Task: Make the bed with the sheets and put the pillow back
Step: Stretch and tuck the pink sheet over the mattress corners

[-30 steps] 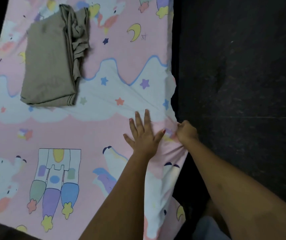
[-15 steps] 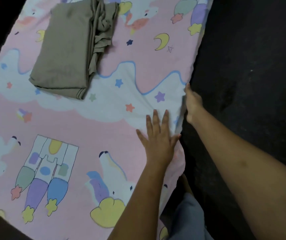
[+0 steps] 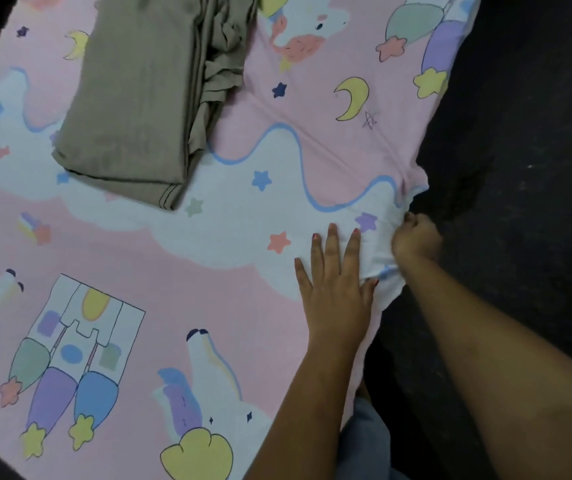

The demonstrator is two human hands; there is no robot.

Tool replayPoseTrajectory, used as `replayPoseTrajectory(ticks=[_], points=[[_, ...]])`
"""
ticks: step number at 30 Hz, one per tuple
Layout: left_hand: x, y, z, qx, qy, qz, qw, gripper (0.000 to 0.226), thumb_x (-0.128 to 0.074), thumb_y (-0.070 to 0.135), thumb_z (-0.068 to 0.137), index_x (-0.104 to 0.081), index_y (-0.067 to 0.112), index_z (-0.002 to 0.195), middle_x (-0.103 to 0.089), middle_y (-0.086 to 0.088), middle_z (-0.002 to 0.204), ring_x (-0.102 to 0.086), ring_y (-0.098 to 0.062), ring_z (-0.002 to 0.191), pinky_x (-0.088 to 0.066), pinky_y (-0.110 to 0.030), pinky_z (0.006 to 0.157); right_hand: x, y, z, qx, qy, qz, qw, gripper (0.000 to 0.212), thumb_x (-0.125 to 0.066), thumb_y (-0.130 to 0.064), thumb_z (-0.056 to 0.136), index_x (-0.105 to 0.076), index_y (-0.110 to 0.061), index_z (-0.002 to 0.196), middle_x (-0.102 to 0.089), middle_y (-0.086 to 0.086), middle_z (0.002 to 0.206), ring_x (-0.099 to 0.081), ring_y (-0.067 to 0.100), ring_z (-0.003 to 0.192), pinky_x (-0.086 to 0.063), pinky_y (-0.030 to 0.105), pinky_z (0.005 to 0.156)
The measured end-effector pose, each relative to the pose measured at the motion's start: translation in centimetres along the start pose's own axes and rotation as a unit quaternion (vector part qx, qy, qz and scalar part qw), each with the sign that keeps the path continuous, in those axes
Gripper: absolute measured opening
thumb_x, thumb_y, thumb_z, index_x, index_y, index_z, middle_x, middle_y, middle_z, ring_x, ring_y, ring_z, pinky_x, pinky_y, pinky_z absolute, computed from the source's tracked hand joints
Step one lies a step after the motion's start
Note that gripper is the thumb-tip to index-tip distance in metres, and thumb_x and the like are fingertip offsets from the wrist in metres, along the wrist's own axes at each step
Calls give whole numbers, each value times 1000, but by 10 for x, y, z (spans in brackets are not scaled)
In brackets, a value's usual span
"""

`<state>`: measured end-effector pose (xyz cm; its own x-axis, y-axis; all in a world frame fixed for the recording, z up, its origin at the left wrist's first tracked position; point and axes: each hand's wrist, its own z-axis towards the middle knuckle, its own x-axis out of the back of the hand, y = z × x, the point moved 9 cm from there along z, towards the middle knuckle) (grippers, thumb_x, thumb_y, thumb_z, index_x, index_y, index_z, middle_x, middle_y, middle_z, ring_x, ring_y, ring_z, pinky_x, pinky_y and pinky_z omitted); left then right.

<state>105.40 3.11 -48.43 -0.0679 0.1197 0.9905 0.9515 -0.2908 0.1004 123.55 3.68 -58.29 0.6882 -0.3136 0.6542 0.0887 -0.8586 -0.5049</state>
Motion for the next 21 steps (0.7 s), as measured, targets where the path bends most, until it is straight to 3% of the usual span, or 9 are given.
replayPoseTrajectory(ticks=[4, 6, 8, 11, 13, 15, 18, 21], points=[[2, 9, 19, -9, 3, -25, 1000, 67, -45, 52, 88, -28, 28, 148, -29, -6, 154, -30, -31, 140, -31, -55, 105, -15, 3, 7, -23, -97, 54, 994, 37, -39, -32, 100, -61, -8, 116, -61, 18, 119, -58, 34, 106, -46, 37, 89], [1, 14, 32, 0, -7, -36, 999, 71, -53, 51, 87, -27, 28, 148, -26, -6, 155, -27, -33, 141, -30, -57, 105, -23, -7, 15, -89, -174, 220, 956, 44, -37, -43, 98, -63, -12, 115, -64, 12, 117, -61, 26, 101, -50, 37, 91], [0, 20, 46, 6, -11, -28, 1000, 72, -54, 52, 86, -27, 26, 148, -26, -5, 155, -25, -34, 142, -30, -58, 104, -22, -33, 27, -133, -229, 346, 900, 66, -28, -66, 92, -61, -16, 119, -65, 7, 115, -62, 24, 101, -49, 39, 94], [2, 29, 68, 18, -19, -43, 999, 70, -50, 52, 89, -25, 26, 148, -24, -5, 156, -22, -34, 143, -27, -59, 106, 2, -80, 64, -131, -206, 414, 877, 86, -25, -83, 79, -62, -13, 112, -67, 6, 111, -65, 24, 100, -51, 40, 91], [3, 35, 78, 38, -22, -49, 998, 69, -49, 52, 90, -23, 28, 149, -24, -5, 156, -21, -32, 143, -25, -57, 108, 15, -110, 79, -103, -188, 385, 897, 71, -41, -75, 82, -63, -15, 114, -67, 5, 113, -64, 24, 103, -52, 39, 89], [4, 45, 91, 61, -19, -38, 997, 69, -51, 51, 89, -26, 26, 148, -26, -7, 155, -25, -32, 142, -25, -56, 108, 23, -127, 98, -81, -163, 323, 929, 52, -54, -54, 89, -61, -12, 119, -66, 4, 114, -63, 24, 104, -53, 35, 86], [6, 59, 108, 105, -8, -23, 994, 69, -55, 50, 87, -33, 24, 146, -32, -7, 153, -30, -32, 140, -24, -55, 109, 38, -140, 113, -6, -92, 233, 968, 34, -44, -27, 100, -56, -7, 126, -60, 2, 113, -58, 19, 102, -44, 27, 79], [9, 78, 124, 117, -2, -14, 993, 69, -58, 50, 85, -35, 24, 145, -33, -7, 152, -31, -31, 140, -23, -55, 109, 61, -156, 132, 120, -51, 66, 989, 32, -38, -16, 100, -55, -7, 125, -59, 13, 123, -55, 27, 112, -39, 26, 82]])
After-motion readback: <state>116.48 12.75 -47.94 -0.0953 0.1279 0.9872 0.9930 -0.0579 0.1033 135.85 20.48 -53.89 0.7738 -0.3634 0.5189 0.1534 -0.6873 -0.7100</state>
